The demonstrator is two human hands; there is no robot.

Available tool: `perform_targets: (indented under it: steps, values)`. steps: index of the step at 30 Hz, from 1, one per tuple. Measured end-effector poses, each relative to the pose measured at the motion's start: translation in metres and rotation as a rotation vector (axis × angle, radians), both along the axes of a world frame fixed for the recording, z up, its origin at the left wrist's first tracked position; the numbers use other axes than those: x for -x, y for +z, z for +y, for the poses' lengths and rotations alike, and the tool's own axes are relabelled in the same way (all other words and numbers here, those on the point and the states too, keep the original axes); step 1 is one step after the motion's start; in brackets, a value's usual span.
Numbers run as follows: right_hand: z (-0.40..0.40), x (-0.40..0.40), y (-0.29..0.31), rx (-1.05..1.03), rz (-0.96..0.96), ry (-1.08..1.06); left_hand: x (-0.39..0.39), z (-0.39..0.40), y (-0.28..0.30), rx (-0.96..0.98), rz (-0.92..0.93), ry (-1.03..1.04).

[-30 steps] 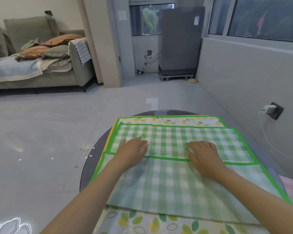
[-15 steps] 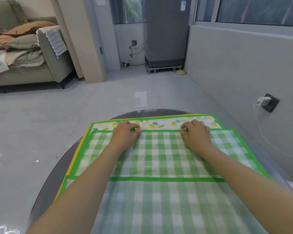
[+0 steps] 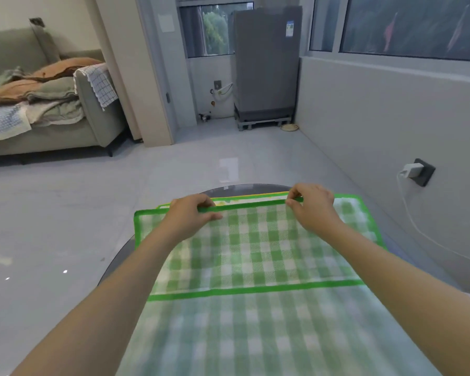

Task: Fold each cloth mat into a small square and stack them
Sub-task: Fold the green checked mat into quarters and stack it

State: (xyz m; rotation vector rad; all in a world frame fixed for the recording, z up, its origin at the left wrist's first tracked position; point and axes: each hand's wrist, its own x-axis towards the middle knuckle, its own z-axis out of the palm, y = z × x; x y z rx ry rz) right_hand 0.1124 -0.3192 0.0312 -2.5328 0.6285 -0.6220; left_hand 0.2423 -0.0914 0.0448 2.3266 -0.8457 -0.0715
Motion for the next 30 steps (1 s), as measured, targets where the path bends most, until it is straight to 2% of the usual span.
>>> perform_targets:
  steps: [6,11,21,30]
  values:
    - [0.035,0.067,0.059,0.042,0.003,0.103,0.061,0.04,0.054,0.003,-0.035,-0.028]
    - [0.062,0.131,0.074,0.084,0.091,0.165,0.12,0.072,0.066,-0.053,-0.045,-0.027]
    - [0.091,0.213,0.029,0.013,0.358,0.413,0.195,0.121,0.01,-0.228,0.052,-0.115]
    - [0.096,0.222,-0.005,-0.061,0.39,0.465,0.201,0.132,-0.024,-0.297,0.1,-0.171]
